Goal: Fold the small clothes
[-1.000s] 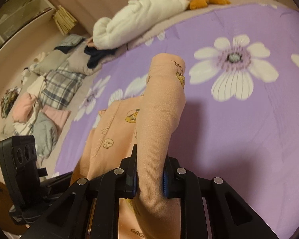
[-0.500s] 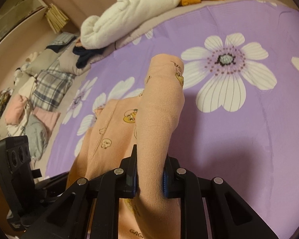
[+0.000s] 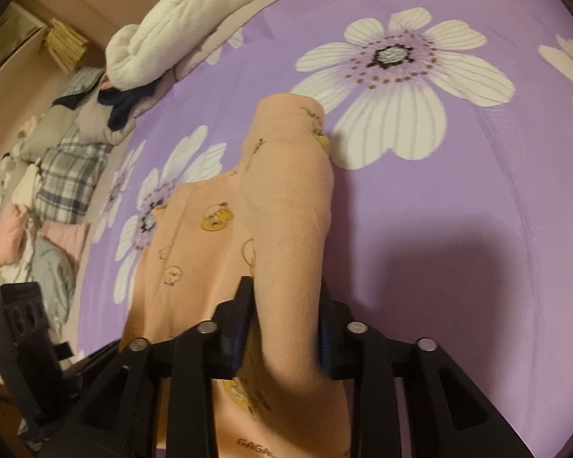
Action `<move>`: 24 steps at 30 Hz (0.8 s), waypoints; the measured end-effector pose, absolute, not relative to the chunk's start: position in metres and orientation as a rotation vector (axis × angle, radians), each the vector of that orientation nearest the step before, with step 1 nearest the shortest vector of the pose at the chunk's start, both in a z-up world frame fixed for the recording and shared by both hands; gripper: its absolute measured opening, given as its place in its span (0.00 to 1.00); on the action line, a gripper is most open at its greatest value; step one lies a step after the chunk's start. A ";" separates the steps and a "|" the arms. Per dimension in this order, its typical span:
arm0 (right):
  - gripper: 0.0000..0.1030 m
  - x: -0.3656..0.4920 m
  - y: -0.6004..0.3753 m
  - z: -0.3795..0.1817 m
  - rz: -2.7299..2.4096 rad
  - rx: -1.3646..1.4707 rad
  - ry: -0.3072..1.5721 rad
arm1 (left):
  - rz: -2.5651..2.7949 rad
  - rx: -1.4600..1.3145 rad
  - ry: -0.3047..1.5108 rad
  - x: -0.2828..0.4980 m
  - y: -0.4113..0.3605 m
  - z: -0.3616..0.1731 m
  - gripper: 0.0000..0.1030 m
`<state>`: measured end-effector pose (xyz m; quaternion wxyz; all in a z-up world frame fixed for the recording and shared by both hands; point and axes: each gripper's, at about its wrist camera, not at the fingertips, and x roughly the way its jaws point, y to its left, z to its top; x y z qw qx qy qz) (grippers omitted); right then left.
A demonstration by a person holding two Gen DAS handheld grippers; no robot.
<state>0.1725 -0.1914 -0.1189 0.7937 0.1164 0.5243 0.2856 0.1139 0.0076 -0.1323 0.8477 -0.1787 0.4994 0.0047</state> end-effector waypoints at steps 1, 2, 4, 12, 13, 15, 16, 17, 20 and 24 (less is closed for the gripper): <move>0.42 0.172 -0.193 -0.118 0.595 0.238 1.122 | 0.012 -0.368 1.053 0.111 0.007 -0.131 0.51; 0.48 0.170 -0.194 -0.117 0.579 0.227 1.113 | 0.015 -0.362 1.052 0.109 0.007 -0.131 0.53; 0.50 0.167 -0.199 -0.115 0.553 0.212 1.103 | 0.018 -0.363 1.050 0.103 0.008 -0.131 0.56; 0.63 0.147 -0.213 -0.109 0.486 0.175 1.074 | 0.033 -0.386 1.055 0.074 0.014 -0.126 0.64; 0.63 0.144 -0.214 -0.106 0.481 0.168 1.069 | 0.038 -0.377 1.052 0.070 0.013 -0.122 0.64; 0.64 0.136 -0.216 -0.099 0.464 0.140 1.047 | 0.045 -0.360 1.036 0.066 0.013 -0.114 0.68; 0.65 0.132 -0.217 -0.094 0.455 0.122 1.025 | 0.050 -0.350 1.012 0.062 0.013 -0.106 0.72; 0.69 0.129 -0.218 -0.088 0.448 0.107 1.003 | 0.052 -0.346 0.992 0.059 0.013 -0.100 0.80; 0.86 0.116 -0.224 -0.067 0.443 0.099 0.928 | 0.035 -0.338 0.926 0.048 0.013 -0.076 0.91; 0.93 0.102 -0.231 -0.043 0.449 0.121 0.861 | 0.004 -0.289 0.862 0.033 0.005 -0.042 1.00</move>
